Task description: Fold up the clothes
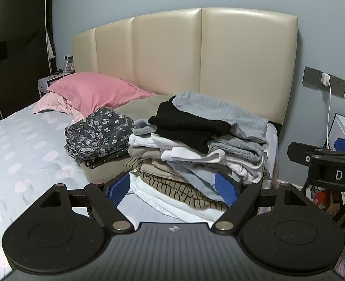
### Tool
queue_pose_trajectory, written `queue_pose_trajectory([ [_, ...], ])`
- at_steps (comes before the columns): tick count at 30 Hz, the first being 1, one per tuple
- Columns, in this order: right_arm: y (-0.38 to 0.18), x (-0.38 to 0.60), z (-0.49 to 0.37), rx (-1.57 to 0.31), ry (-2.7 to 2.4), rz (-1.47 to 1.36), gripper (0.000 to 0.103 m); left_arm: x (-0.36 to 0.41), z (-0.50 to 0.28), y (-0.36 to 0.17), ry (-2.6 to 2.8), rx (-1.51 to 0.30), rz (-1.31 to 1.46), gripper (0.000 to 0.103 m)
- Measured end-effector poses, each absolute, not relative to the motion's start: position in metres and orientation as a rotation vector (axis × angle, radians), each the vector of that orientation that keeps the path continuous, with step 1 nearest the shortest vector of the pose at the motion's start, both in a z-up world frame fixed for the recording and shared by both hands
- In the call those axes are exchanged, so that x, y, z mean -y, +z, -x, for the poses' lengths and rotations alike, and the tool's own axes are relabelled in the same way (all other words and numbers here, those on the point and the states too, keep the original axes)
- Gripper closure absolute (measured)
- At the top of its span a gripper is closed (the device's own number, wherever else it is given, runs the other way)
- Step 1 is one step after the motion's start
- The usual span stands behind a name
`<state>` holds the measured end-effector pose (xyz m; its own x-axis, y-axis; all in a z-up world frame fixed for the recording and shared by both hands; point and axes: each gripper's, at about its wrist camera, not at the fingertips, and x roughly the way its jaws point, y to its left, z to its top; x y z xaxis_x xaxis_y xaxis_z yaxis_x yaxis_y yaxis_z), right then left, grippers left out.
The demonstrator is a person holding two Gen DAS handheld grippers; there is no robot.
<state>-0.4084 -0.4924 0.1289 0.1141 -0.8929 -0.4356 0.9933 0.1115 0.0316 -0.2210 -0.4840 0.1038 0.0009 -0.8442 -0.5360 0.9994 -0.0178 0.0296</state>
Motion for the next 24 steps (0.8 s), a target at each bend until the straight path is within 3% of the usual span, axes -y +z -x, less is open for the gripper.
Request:
queue_pose_trajectory([
  [24, 0.1252, 0.4953, 0.4059, -0.402, -1.437, -0.381, 0.008, 0.4936, 0.2300, 0.1060, -1.530, -0.426, -0.531, 0.024],
])
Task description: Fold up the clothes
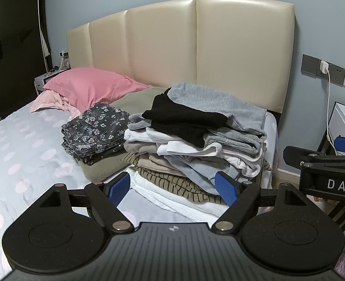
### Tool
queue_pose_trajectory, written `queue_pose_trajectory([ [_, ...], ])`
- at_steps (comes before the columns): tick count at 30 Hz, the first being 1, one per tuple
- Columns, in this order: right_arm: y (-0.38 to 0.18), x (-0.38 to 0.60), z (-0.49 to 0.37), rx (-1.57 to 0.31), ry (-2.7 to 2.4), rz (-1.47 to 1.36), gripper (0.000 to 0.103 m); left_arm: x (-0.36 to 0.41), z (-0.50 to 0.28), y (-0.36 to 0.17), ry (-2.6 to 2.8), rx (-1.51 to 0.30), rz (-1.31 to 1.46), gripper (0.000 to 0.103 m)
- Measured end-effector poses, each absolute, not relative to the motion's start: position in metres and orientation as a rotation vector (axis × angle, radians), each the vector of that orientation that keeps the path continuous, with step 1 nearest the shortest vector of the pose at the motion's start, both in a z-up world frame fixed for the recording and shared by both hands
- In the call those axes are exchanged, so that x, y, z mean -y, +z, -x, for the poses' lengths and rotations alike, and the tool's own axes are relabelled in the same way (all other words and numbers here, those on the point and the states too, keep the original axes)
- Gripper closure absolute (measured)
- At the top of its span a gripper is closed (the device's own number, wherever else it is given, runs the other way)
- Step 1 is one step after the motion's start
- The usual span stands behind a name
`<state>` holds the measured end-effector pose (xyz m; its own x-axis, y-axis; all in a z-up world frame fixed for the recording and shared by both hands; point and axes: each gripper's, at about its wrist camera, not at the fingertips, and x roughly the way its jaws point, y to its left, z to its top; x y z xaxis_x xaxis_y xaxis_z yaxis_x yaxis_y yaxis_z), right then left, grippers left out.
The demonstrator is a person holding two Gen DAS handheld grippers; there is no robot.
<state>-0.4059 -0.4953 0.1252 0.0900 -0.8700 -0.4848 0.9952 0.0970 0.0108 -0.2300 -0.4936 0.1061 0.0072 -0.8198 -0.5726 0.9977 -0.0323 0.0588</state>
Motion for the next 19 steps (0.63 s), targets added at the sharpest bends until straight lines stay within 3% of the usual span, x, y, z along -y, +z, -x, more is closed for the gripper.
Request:
queue_pose_trajectory([
  [19, 0.1249, 0.4982, 0.4124, -0.397, -1.433, -0.397, 0.008, 0.4950, 0.2364, 0.1069, -1.540, -0.437, -0.524, 0.024],
])
